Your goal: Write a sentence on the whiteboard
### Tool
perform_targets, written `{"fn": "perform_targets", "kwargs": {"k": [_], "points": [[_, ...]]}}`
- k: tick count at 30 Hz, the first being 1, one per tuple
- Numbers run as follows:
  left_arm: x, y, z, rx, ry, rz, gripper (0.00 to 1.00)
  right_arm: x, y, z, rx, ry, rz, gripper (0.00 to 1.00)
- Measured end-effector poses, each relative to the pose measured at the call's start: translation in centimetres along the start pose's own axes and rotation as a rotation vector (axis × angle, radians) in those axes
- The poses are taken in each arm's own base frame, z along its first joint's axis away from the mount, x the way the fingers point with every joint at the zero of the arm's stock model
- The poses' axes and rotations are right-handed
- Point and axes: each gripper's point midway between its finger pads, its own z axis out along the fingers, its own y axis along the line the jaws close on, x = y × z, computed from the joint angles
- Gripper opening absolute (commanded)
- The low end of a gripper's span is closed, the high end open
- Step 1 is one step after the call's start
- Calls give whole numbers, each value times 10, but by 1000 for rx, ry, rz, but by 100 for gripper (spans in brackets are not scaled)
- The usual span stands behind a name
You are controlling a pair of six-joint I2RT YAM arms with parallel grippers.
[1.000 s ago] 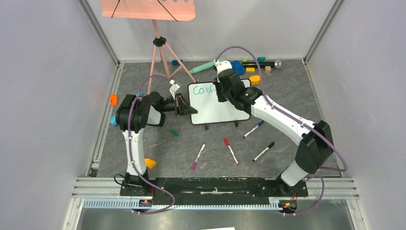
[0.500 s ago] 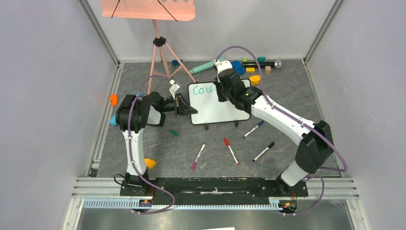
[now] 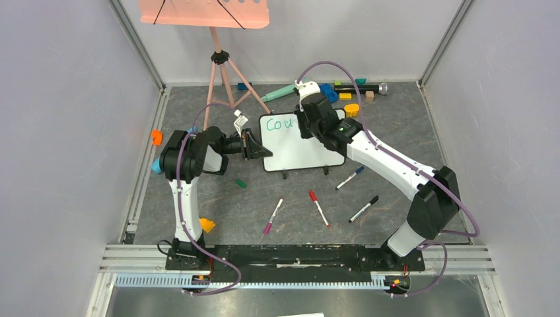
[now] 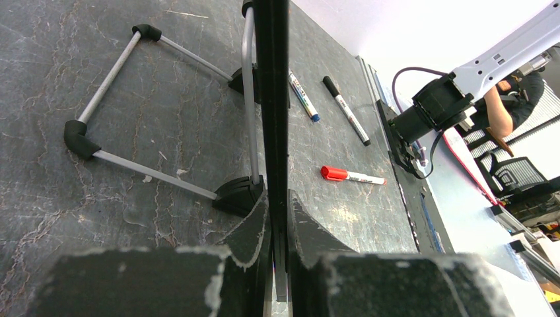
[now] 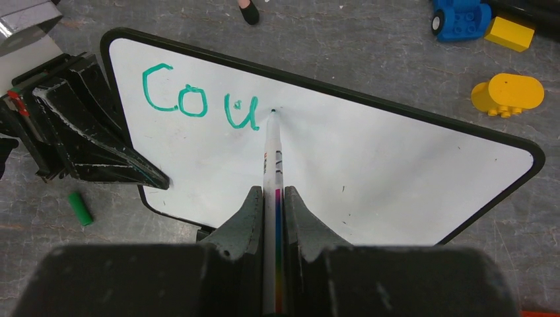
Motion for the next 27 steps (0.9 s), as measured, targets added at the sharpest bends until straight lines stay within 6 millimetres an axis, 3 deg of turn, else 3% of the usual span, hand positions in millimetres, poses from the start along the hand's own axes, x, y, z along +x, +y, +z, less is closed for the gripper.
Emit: {"fn": "perform_targets", "kwargs": {"k": [27], "points": [[0,0,-1,-1,0,-1,2,-7,-8,5,16,-12,12,0]]}}
